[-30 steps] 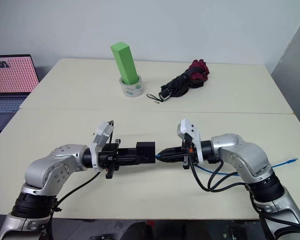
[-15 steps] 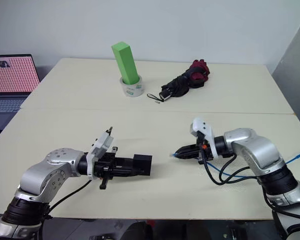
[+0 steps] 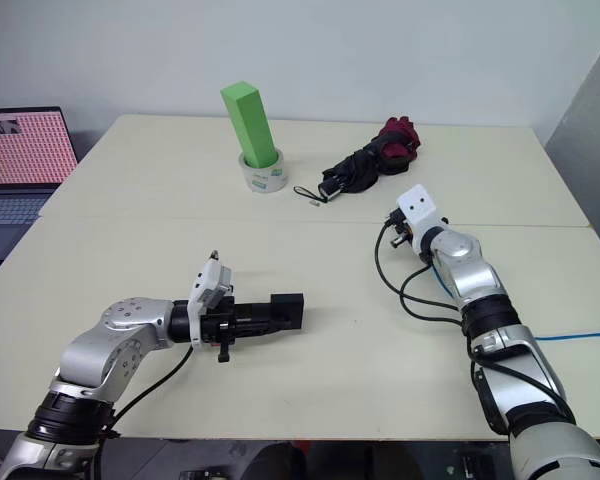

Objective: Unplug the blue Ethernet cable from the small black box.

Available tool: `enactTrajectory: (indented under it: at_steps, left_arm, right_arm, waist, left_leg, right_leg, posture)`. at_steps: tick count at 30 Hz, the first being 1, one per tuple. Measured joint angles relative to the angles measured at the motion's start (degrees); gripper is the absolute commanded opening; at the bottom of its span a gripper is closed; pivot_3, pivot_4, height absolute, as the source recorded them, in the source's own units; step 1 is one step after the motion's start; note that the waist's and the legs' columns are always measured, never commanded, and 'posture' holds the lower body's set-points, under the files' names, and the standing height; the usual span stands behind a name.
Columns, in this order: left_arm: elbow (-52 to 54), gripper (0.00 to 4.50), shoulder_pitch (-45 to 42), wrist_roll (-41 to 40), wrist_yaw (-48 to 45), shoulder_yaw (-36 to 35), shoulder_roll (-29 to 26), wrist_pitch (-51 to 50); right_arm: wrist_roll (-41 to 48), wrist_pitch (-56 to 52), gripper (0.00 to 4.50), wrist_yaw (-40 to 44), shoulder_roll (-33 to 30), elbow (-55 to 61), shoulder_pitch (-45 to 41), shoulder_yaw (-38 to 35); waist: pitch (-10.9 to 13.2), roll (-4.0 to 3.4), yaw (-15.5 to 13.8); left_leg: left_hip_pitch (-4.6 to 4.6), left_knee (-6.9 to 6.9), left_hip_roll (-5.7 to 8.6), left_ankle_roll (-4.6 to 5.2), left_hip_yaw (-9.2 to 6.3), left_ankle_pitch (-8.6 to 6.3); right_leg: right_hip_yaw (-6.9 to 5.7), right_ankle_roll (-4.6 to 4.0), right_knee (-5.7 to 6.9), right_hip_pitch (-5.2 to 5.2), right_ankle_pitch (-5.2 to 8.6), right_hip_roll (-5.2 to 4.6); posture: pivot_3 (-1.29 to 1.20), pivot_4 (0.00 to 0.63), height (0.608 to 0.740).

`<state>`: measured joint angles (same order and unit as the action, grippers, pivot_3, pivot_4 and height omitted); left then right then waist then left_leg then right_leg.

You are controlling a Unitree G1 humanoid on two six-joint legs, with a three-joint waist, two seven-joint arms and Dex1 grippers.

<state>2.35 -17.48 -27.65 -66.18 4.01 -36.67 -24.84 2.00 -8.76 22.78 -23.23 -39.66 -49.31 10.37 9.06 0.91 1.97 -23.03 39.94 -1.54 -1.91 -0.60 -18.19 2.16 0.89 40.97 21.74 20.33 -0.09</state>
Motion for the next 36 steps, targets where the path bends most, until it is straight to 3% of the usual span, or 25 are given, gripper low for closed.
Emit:
enactTrajectory:
  at_steps: [6, 9, 11, 13, 16, 23, 25, 31, 35, 36]
  left_arm:
    - [-3.3, 0.78, -1.3, 3.4, 7.0, -1.5, 3.4, 4.9]
    - [-7.6, 0.78, -2.6, 6.7, 14.4, -4.0, 7.1, 9.9]
    - [-13.1, 0.78, -4.5, 10.5, 22.0, -6.2, 9.4, 15.2]
    - [-18.5, 0.78, -6.3, 13.3, 27.1, -8.0, 10.2, 19.8]
    - [-25.5, 0.78, -8.8, 16.5, 33.3, -8.9, 12.5, 26.9]
    - [-35.5, 0.78, -10.6, 17.5, 37.5, -10.8, 15.3, 32.9]
    - [-36.5, 1.48, -10.6, 17.5, 37.5, -10.9, 16.0, 33.2]
    - [-36.4, 2.61, -10.0, 17.4, 36.5, -11.0, 16.0, 32.9]
    - [-30.5, 3.42, -6.0, 17.2, 36.7, -11.1, 15.2, 30.4]
    - [-27.8, 3.42, -4.2, 17.2, 36.6, -11.1, 14.6, 29.1]
  right_arm:
    - [-0.3, 0.7, 3.21, 3.2, -1.2, 1.8, 0.7, -2.3]
    - [3.1, -2.1, 4.01, 10.5, -5.0, 13.1, 5.5, -3.0]
    - [9.7, -7.6, 4.41, 19.8, -8.3, 26.8, 11.3, -3.2]
    - [17.7, -13.9, 4.41, 27.3, -10.1, 40.5, 16.2, -2.3]
    - [22.2, -20.7, 4.41, 28.6, -9.3, 52.1, 17.6, -0.7]
    - [19.5, -24.7, 4.41, 24.0, -6.2, 55.3, 16.4, 2.1]
    - [18.9, -25.0, 4.48, 23.0, -5.7, 54.9, 16.1, 2.1]
    - [17.3, -26.1, 4.48, 21.3, -5.5, 54.9, 16.0, 2.1]
    - [17.4, -28.0, 4.48, 20.2, -4.5, 55.2, 16.3, 1.9]
    - [17.5, -28.3, 4.48, 19.6, -4.2, 55.3, 16.5, 1.8]
  waist:
    - [0.0, -0.02, 0.5]
    - [0.0, -0.02, -0.1]
    - [0.0, 0.00, -0.3]
    - [0.0, 0.00, -0.1]
    - [0.0, 0.02, 0.0]
    - [-0.1, 0.08, -0.4]
    - [-0.1, 0.08, -0.3]
    - [-0.1, 0.08, -0.3]
    - [-0.1, 0.08, 0.0]
    - [-0.1, 0.08, 0.1]
  left_leg:
    - [0.02, 0.01, -0.04, 0.00, 0.07, 0.00]
    - [-0.01, 0.02, -0.04, 0.01, 0.03, 0.00]
    - [-0.03, 0.01, -0.03, 0.01, 0.02, -0.01]
    - [-0.02, 0.01, -0.04, 0.01, 0.03, -0.01]
    - [0.02, 0.06, -0.03, 0.02, -0.03, -0.01]
    - [-0.02, 0.08, 0.05, 0.00, -0.09, 0.00]
    - [-0.01, 0.08, 0.04, 0.00, -0.09, 0.00]
    - [0.01, 0.08, 0.04, 0.00, -0.09, 0.00]
    - [0.02, 0.05, 0.00, 0.00, -0.09, 0.00]
    - [0.03, 0.02, 0.00, 0.00, -0.09, 0.00]
  right_leg:
    - [0.05, 0.00, 0.08, 0.03, 0.00, 0.01]
    - [0.01, 0.00, 0.02, 0.01, 0.00, 0.00]
    - [0.01, 0.00, 0.01, 0.01, 0.00, 0.00]
    - [0.02, 0.00, 0.01, 0.01, 0.00, 0.00]
    - [-0.02, 0.00, 0.12, 0.00, 0.00, 0.01]
    - [-0.10, 0.00, 0.05, -0.01, 0.00, -0.07]
    - [-0.11, 0.00, 0.03, -0.01, 0.00, -0.08]
    - [-0.11, 0.00, 0.08, -0.01, 0.00, -0.07]
    - [-0.10, 0.00, 0.08, -0.01, 0.00, -0.06]
    - [-0.10, 0.00, 0.08, 0.00, 0.00, -0.06]
  posture:
    - [0.00, 0.150, 0.740]
    - [0.00, 0.150, 0.740]
    - [0.00, 0.150, 0.740]
    - [0.00, 0.150, 0.740]
    - [0.00, 0.150, 0.740]
    - [0.00, 0.150, 0.740]
    - [0.00, 0.150, 0.740]
    - [0.00, 0.150, 0.740]
    - [0.00, 0.150, 0.740]
    - [0.00, 0.150, 0.740]
